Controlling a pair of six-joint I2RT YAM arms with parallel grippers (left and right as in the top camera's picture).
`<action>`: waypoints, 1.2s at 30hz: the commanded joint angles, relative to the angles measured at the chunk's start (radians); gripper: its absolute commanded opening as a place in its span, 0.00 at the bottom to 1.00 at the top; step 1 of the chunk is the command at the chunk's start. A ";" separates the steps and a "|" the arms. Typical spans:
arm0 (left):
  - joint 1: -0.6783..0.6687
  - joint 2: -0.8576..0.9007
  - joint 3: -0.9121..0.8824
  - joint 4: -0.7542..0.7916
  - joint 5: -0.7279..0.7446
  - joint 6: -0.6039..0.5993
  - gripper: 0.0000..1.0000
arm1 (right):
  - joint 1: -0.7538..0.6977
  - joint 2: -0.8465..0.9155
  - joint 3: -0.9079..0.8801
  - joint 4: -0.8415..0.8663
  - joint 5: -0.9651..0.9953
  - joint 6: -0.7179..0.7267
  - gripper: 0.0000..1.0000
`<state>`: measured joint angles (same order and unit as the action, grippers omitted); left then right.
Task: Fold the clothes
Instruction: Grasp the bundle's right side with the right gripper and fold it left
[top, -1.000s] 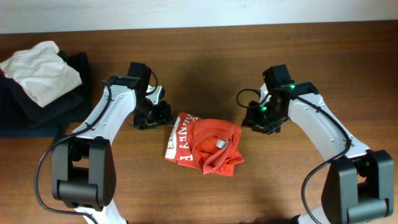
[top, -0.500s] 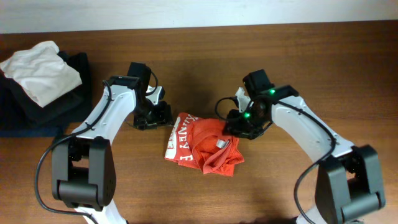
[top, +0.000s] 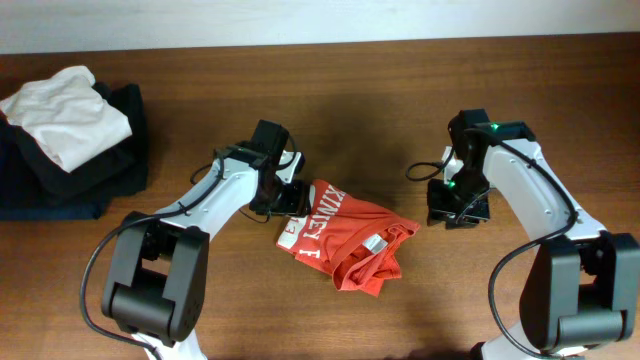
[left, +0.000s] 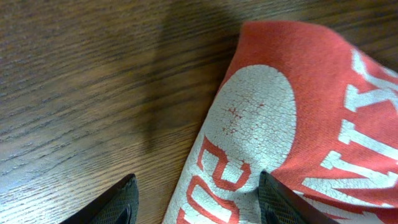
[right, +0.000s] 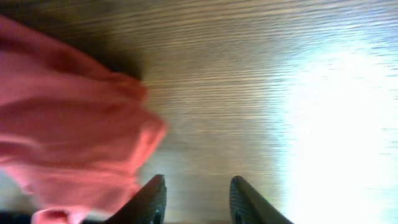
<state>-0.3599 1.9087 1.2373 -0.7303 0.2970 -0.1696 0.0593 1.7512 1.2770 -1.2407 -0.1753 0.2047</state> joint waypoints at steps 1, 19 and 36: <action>-0.002 0.010 -0.026 0.026 -0.017 0.005 0.61 | -0.001 -0.010 0.000 -0.004 0.101 -0.008 0.61; -0.002 0.010 -0.026 0.027 -0.016 0.005 0.61 | 0.693 -0.143 -0.258 0.279 -0.170 0.363 0.61; -0.002 0.010 -0.026 0.012 -0.017 0.006 0.61 | 0.765 -0.169 -0.296 0.193 0.111 0.656 0.16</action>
<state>-0.3599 1.9087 1.2209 -0.7139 0.2951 -0.1696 0.8192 1.6073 0.9493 -1.0489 -0.0166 0.9073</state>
